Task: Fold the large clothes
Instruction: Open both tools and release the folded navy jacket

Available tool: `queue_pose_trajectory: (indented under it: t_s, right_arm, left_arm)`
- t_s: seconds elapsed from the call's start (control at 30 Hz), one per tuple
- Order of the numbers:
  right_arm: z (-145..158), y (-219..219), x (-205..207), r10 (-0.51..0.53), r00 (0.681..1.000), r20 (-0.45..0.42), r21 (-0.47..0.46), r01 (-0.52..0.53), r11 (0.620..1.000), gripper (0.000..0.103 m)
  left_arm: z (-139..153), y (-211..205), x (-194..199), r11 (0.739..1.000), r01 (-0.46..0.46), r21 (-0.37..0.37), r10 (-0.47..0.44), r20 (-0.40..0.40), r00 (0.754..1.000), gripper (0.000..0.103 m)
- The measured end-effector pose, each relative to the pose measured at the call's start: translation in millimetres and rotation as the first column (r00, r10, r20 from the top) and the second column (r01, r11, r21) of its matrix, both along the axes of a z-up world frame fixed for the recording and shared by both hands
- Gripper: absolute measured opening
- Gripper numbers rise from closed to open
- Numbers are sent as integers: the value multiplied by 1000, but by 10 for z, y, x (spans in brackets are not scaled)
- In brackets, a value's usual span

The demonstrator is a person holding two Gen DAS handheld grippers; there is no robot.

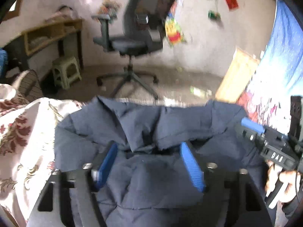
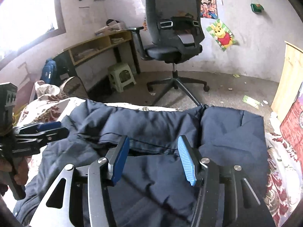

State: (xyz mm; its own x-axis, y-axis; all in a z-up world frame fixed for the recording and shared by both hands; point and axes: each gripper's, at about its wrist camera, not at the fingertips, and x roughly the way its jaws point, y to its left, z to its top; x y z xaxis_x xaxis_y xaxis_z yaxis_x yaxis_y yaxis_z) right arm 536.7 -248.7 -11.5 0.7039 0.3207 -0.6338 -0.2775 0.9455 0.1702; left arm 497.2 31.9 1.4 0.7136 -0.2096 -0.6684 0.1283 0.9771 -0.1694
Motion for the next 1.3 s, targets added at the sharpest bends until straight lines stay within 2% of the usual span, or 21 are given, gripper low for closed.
queue_pose_trajectory:
  t_s: [0.1, 0.17, 0.23, 0.27, 0.33, 0.63, 0.8, 0.93, 1.13, 1.3]
  right_arm:
    - [140, 34, -143, -1, 1000, 23, 2, 1, 1000, 62]
    - [245, 27, -251, -7, 999, 39, 17, 6, 1000, 75]
    - [354, 11, -385, -14, 998, 58, 40, 12, 999, 82]
    - [389, -4, -454, -14, 998, 65, 53, 10, 999, 89]
    - [486, -31, -598, -18, 996, 82, 66, 13, 998, 96]
    - [927, -43, -1270, -21, 982, 187, 79, 6, 997, 101]
    - [1125, -93, -1731, 1, 972, 237, 99, -26, 995, 101]
    - [1225, -140, -2041, 19, 969, 248, 101, -46, 994, 101]
    - [1317, -150, -2436, 58, 964, 259, 63, -76, 995, 101]
    - [1336, -190, -2805, 69, 962, 264, 57, -87, 995, 101]
  left_arm:
    - [149, 39, -156, 1000, -27, 2, 27, 20, 999, 76]
    - [249, 63, -272, 998, -55, 15, 54, 41, 998, 84]
    - [362, 98, -414, 997, -71, 16, 69, 77, 995, 97]
    - [417, 105, -495, 997, -77, 22, 75, 96, 993, 101]
    - [525, 112, -649, 995, -91, 32, 86, 132, 987, 103]
    - [928, 50, -1410, 992, -128, 19, 119, 262, 958, 103]
    - [1068, -20, -1822, 987, -152, 52, 128, 323, 938, 103]
    - [1135, -44, -2119, 985, -148, 87, 110, 345, 932, 103]
    - [1234, -11, -2484, 980, -187, 69, 152, 350, 924, 103]
    - [1269, -26, -2814, 972, -221, 83, 178, 359, 916, 103]
